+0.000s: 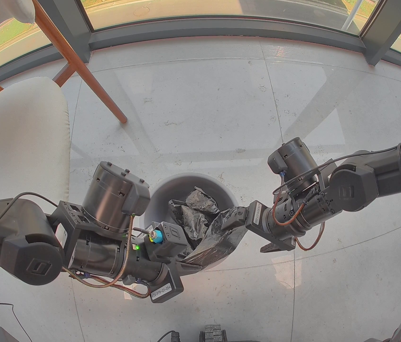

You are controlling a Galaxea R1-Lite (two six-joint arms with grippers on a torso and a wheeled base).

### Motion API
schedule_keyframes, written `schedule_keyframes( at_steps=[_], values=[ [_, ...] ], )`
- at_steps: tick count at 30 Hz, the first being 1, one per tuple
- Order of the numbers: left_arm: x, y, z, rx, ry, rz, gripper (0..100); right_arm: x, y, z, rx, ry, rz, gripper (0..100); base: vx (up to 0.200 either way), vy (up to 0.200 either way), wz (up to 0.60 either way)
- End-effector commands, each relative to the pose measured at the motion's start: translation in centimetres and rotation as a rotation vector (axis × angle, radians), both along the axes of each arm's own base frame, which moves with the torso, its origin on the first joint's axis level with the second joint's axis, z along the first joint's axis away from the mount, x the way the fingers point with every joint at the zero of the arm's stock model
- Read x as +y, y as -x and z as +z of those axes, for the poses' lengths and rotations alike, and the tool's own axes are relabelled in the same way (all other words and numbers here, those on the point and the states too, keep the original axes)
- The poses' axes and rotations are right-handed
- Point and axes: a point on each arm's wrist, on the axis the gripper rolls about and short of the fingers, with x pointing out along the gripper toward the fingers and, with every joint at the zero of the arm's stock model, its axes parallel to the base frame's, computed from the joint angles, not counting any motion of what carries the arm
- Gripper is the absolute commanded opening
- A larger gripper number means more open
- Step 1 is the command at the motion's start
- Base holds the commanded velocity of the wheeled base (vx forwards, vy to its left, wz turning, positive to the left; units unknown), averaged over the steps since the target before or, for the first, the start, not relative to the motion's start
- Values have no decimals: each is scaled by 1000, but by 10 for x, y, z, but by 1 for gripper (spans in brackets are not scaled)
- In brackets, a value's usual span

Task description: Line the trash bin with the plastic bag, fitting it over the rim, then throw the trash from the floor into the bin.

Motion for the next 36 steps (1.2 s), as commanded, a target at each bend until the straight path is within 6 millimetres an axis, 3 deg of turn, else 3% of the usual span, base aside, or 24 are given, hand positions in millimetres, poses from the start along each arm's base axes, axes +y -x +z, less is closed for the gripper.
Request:
schedule_keyframes(
  at_steps=[1,7,10,17,23,24,36],
  values=[
    [0,0,0,-1,1,1,0,-2,1,4,-9,-5,-6,100,0,0,0],
    [1,0,-1,3,-1,4,0,-12,-5,6,-12,-6,-37,100,0,0,0],
    [1,0,-2,6,-4,4,0,-18,-6,17,-38,-27,-56,100,0,0,0],
    [1,0,-2,5,-7,7,0,-25,5,26,7,0,-54,100,0,0,0],
    [0,-1,0,9,5,45,0,-25,10,22,33,17,-47,100,0,0,0],
    [0,-2,0,10,5,46,0,-24,10,21,35,18,-46,0,0,0,0],
    [-2,-5,7,-13,59,103,0,-18,10,26,15,6,-33,0,0,0,0]
  ],
)
